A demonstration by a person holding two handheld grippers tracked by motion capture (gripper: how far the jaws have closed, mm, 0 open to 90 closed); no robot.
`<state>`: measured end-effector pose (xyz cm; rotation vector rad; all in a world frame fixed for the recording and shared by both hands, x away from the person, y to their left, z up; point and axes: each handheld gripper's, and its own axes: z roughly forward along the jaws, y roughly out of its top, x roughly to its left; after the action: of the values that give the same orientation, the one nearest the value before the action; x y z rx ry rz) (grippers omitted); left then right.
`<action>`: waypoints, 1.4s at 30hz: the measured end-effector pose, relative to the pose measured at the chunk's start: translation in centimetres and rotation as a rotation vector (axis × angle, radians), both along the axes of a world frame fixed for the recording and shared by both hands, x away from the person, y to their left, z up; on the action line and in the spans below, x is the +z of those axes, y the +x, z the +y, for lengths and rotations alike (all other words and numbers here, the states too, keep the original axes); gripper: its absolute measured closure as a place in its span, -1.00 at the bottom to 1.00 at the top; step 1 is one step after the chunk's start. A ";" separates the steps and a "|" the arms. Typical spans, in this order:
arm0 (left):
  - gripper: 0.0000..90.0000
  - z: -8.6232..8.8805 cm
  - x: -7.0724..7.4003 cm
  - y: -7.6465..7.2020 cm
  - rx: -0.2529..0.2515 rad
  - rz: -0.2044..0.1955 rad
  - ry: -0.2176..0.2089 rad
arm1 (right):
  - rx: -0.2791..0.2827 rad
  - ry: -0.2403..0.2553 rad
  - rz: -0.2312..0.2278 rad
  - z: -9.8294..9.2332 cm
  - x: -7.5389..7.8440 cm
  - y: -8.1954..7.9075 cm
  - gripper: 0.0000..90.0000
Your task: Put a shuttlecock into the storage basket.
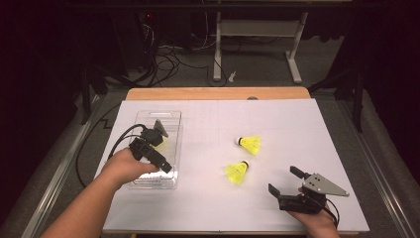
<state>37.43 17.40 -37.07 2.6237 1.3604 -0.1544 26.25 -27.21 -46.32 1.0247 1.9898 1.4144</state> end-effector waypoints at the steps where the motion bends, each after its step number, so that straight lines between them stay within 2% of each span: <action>1: -0.69 0.0 0.1 -0.1 0.001 -0.001 -0.005 | 0.000 0.000 0.000 0.0 0.0 0.0 -0.92; 5: -0.98 -0.2 0.3 -0.1 0.010 -0.007 -0.009 | 0.000 -0.002 -0.002 0.0 0.0 0.0 -0.92; 6: -0.99 -0.2 0.4 -0.1 0.011 -0.011 -0.014 | 0.000 -0.002 -0.002 0.0 0.0 0.0 -0.92; 16: -0.99 -0.5 1.1 -0.3 0.013 -0.031 -0.044 | -0.004 0.001 -0.001 -0.1 0.0 0.1 -0.92; 22: -0.98 -1.3 1.4 -0.6 -0.007 -0.031 -0.028 | -0.004 0.003 -0.004 -0.1 0.0 0.2 -0.92; 34: -0.98 -4.3 2.1 -0.9 -0.077 -0.040 -0.011 | -0.012 0.000 -0.010 -0.2 0.1 0.1 -0.92; 42: -0.98 -6.6 1.5 -1.4 -0.130 -0.030 -0.008 | -0.009 0.000 -0.011 -0.2 0.1 0.0 -0.92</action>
<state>36.07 10.76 -35.52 2.6966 1.1771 -0.1369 26.26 -27.42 -46.21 1.0225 1.9753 1.4128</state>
